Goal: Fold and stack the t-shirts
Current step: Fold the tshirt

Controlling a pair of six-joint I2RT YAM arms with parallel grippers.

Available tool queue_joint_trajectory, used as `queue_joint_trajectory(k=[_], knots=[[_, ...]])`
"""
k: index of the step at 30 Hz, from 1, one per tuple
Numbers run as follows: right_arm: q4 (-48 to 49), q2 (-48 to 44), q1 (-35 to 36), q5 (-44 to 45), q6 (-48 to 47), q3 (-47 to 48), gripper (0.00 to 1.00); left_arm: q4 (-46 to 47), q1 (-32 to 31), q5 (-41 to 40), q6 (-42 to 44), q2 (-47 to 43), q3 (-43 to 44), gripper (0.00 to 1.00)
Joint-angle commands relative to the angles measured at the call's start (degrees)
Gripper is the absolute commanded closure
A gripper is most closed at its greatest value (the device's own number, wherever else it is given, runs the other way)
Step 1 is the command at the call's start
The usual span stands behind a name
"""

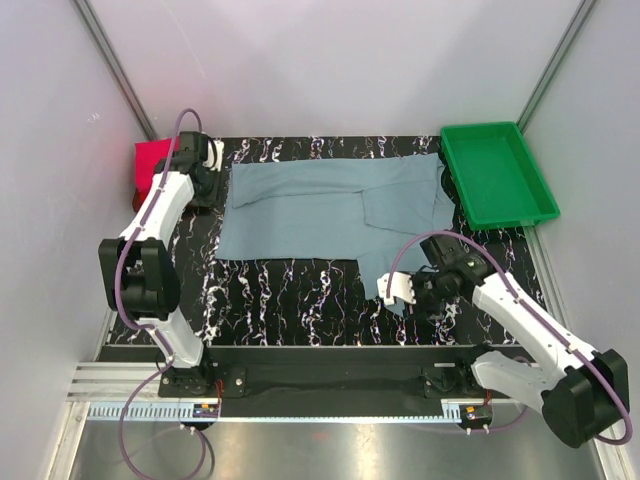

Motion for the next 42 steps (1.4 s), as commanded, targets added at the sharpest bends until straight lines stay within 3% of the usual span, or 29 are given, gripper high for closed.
queue_joint_trajectory(k=[1, 11, 21, 34, 42], knots=[[-0.6, -0.2, 1.3, 0.3, -3.9, -1.2, 0.36, 2.0, 0.2, 1.4, -1.0, -1.9, 2.2, 0.39], [4.4, 9.8, 3.3, -1.7, -1.0, -1.6, 0.42, 1.8, 0.2, 0.8, -0.9, -1.5, 3.0, 0.39], [3.4, 10.9, 4.5, -1.7, -1.7, -3.3, 0.44, 2.3, 0.8, 0.5, -1.0, -1.3, 2.8, 0.39], [9.0, 14.7, 6.3, 0.6, 0.2, -4.9, 0.47, 2.5, 1.1, 0.1, -1.1, -2.0, 2.2, 0.39], [10.8, 16.1, 6.2, 3.8, -1.4, -6.7, 0.57, 2.6, 1.3, -0.3, -1.0, -2.9, 1.2, 0.39]])
